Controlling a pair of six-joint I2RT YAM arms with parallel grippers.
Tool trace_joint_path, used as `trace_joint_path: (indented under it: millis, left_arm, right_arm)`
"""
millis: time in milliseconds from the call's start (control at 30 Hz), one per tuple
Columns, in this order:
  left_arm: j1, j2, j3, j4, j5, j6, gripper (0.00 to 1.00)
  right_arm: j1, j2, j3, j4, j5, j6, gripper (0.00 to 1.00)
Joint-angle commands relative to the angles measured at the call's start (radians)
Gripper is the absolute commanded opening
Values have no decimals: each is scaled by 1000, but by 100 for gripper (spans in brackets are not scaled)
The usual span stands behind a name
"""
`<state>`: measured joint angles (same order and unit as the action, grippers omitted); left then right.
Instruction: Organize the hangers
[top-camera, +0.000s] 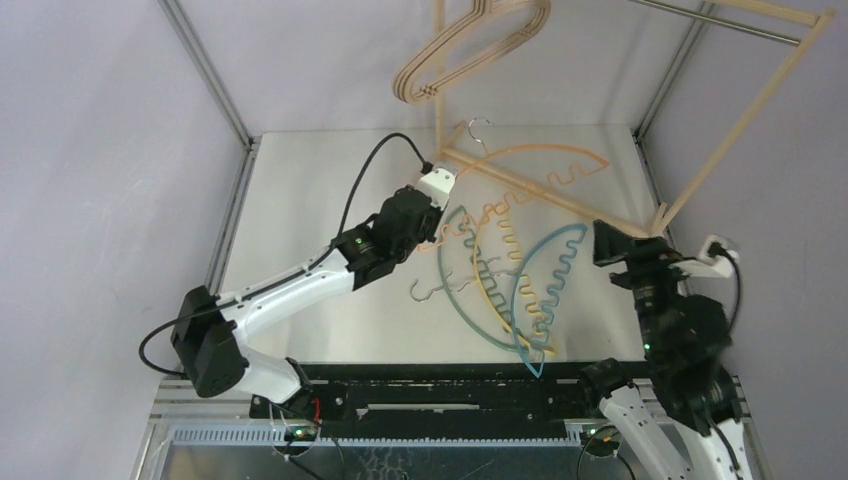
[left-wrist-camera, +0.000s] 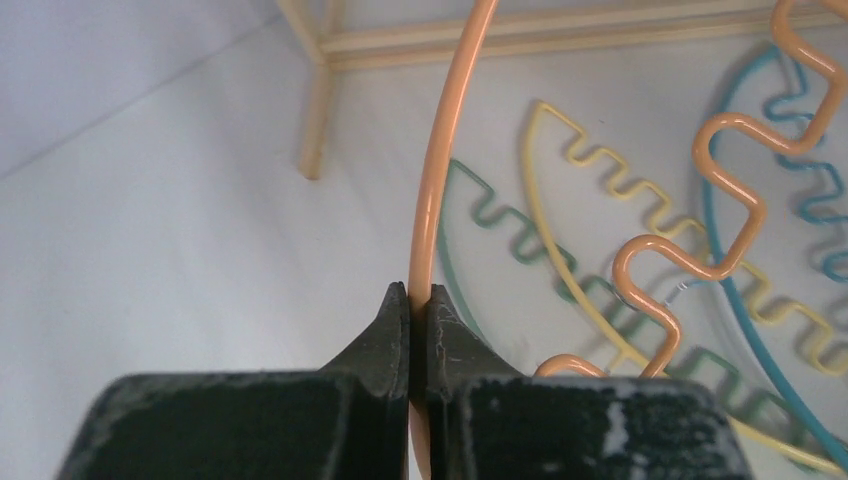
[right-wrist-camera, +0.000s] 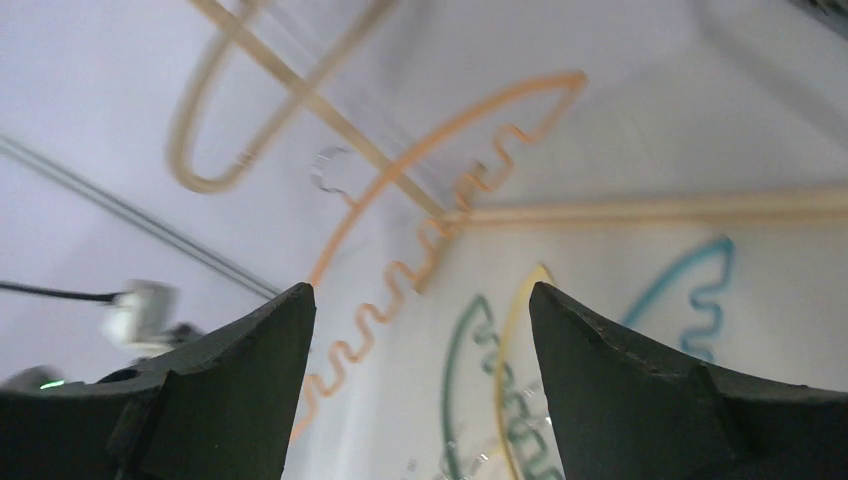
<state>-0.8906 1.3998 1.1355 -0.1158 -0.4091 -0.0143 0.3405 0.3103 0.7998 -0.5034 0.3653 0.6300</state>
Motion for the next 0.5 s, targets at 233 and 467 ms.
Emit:
trace_joint_path:
  millis: [233,467]
  left_arm:
    - [-48,141,299,160,-178,286,0]
    - [-58,204,476,207,-167,381,0]
  right_arm:
    - [-5,-16,169,28,-37,-104,86]
    - [-5,16,170,35,-29,-113,86]
